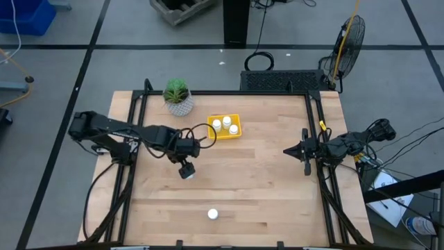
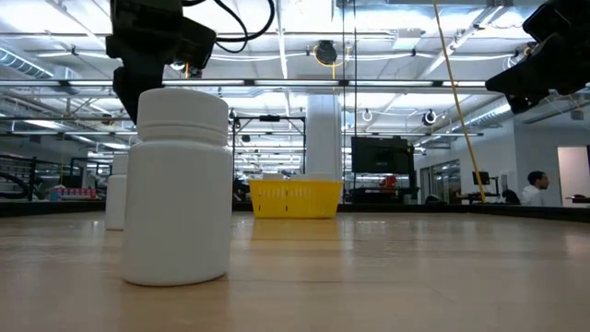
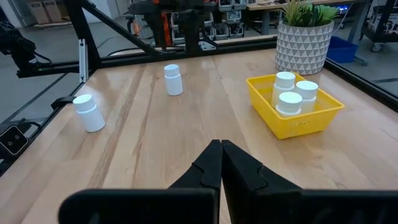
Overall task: Pick and place pill bottles into a basket
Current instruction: Put the top white pill bottle into the yellow basket
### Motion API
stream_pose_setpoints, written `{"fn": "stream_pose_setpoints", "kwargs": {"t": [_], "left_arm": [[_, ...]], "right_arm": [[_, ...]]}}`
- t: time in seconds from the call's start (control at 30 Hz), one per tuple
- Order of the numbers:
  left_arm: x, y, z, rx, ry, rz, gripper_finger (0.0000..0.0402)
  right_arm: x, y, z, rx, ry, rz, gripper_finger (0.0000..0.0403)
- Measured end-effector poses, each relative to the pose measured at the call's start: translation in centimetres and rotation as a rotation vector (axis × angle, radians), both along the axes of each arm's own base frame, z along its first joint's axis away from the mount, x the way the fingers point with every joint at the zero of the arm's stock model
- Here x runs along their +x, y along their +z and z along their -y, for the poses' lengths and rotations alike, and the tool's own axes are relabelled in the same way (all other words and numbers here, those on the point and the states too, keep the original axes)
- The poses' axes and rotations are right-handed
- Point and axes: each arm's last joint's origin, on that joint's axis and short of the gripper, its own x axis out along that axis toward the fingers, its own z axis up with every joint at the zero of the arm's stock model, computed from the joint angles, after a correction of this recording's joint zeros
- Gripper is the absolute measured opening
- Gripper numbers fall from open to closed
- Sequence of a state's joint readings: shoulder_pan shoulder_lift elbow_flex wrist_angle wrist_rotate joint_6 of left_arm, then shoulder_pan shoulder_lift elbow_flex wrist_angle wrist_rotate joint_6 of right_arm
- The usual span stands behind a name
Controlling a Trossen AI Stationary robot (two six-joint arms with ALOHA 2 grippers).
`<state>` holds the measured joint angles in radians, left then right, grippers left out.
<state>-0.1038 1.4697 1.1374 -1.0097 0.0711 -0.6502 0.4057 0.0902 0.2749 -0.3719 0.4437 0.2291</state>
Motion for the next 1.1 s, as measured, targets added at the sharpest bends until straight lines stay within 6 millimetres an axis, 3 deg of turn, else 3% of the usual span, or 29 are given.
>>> {"fn": "stream_pose_setpoints", "kwargs": {"t": [0.53, 0.8, 1.1], "left_arm": [[-0.9, -3.0, 0.8, -0.075, 0.027, -0.048, 0.034], [0.2, -3.3, 2.0, -0.084, 0.013, 0.038, 0.034], [0.9, -5.2, 2.2, -0.066, 0.024, -0.042, 0.034]], "right_arm": [[0.0, 0.0, 0.0, 0.0, 0.0, 0.0, 0.0], [0.0, 0.0, 0.0, 0.0, 0.0, 0.0, 0.0], [0.0, 0.0, 0.0, 0.0, 0.0, -0.001, 0.0]]}}
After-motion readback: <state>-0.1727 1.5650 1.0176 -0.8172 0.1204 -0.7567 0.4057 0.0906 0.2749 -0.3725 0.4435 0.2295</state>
